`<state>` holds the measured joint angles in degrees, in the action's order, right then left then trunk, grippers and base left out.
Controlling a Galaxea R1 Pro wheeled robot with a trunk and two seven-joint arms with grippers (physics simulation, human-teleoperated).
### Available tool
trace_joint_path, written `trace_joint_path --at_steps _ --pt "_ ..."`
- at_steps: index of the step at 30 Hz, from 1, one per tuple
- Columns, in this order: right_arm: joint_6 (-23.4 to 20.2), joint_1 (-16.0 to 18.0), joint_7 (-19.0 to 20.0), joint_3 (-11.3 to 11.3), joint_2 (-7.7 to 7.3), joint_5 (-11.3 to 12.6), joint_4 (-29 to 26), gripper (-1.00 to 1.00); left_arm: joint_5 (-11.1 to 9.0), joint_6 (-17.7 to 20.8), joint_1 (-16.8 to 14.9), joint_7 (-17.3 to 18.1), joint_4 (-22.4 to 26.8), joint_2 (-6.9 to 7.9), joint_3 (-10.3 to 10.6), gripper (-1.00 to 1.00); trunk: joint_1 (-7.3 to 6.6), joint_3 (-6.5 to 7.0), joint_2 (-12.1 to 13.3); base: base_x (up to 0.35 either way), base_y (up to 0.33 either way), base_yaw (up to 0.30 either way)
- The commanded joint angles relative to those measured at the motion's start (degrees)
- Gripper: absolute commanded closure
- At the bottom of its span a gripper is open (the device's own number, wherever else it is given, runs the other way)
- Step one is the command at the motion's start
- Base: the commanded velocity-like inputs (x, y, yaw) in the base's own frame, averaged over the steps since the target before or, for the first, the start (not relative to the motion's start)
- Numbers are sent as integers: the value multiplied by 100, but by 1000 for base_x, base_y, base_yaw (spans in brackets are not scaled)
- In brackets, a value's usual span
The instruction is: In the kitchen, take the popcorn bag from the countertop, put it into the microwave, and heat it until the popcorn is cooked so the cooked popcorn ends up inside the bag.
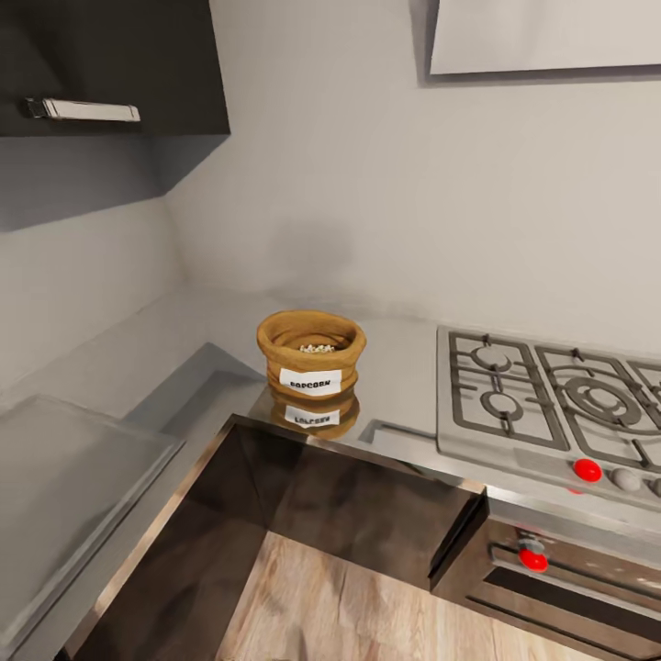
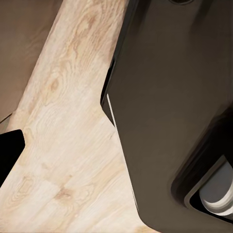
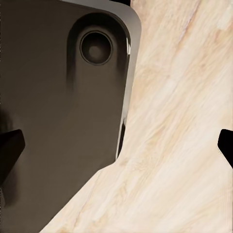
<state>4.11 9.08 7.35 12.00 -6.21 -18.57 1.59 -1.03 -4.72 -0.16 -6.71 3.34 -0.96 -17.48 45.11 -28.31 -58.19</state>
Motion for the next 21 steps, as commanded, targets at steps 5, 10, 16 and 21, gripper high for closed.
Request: trace_joint_path --at_steps 5,10,16,21 --pt "23 6 9 48 5 -64 17 -100 -12 -15 -2 -15 0 -8 -10 -100 0 -5 -3 0 0 32" --pt "54 -27 -28 52 -20 -53 5 -100 -12 -18 -10 -15 7 -1 -8 -100 0 -5 -3 0 0 2" --pt "142 -54 -102 51 -31 -58 2 -100 -10 -20 -10 -15 9 -3 -9 -100 0 -5 -3 0 0 0" --pt "142 -39 -116 52 -29 -67 2 -100 -12 -20 -10 -15 9 -9 -13 -100 0 -5 -3 -87 0 0"
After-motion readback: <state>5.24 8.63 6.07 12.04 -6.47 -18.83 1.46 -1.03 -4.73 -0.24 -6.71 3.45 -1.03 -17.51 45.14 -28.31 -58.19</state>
